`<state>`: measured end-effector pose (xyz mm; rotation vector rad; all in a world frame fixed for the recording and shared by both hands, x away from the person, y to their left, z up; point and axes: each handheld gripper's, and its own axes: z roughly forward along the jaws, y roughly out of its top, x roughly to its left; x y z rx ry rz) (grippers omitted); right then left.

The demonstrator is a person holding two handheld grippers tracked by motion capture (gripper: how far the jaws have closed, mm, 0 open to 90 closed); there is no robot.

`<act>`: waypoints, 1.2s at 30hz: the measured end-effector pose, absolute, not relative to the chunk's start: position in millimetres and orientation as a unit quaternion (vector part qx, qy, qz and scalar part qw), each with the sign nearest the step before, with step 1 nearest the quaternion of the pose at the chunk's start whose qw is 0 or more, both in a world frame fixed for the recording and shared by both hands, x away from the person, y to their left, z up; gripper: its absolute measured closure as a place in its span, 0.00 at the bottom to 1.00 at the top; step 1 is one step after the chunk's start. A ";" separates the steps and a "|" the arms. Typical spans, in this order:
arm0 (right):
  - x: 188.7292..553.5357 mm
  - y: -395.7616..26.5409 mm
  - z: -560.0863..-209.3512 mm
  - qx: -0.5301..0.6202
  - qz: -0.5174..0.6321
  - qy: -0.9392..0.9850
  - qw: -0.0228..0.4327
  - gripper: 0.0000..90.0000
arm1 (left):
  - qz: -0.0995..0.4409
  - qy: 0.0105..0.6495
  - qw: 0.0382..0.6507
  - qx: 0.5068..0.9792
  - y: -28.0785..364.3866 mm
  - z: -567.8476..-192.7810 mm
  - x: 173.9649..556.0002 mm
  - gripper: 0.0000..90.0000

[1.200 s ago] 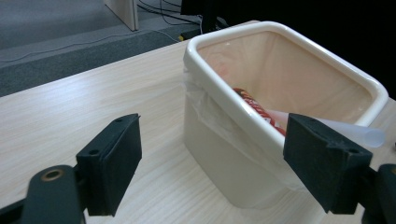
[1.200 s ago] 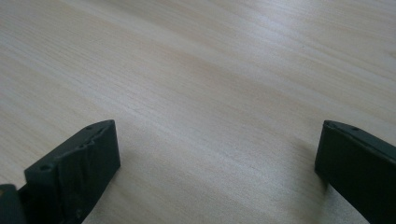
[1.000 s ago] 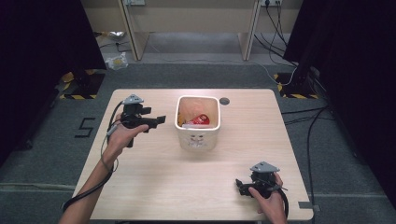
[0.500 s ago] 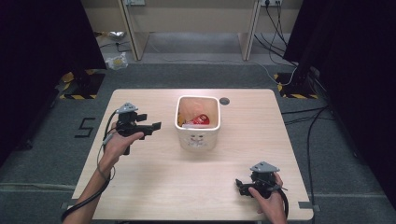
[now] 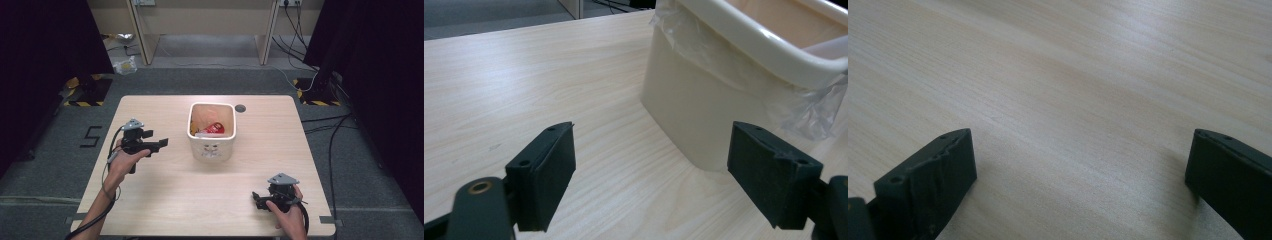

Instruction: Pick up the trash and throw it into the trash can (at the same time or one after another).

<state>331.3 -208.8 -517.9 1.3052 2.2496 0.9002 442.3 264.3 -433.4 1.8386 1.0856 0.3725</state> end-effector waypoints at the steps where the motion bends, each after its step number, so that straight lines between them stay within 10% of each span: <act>1: 331.3 -208.8 -517.9 0.465 0.321 0.802 0.194 0.00 | 0.153 0.442 0.468 0.750 264.9 -434.2 441.5 0.21; 36: 331.2 -208.7 -517.9 0.466 0.321 0.802 0.193 0.00 | 0.164 0.422 0.452 0.769 263.3 -468.5 415.9 0.18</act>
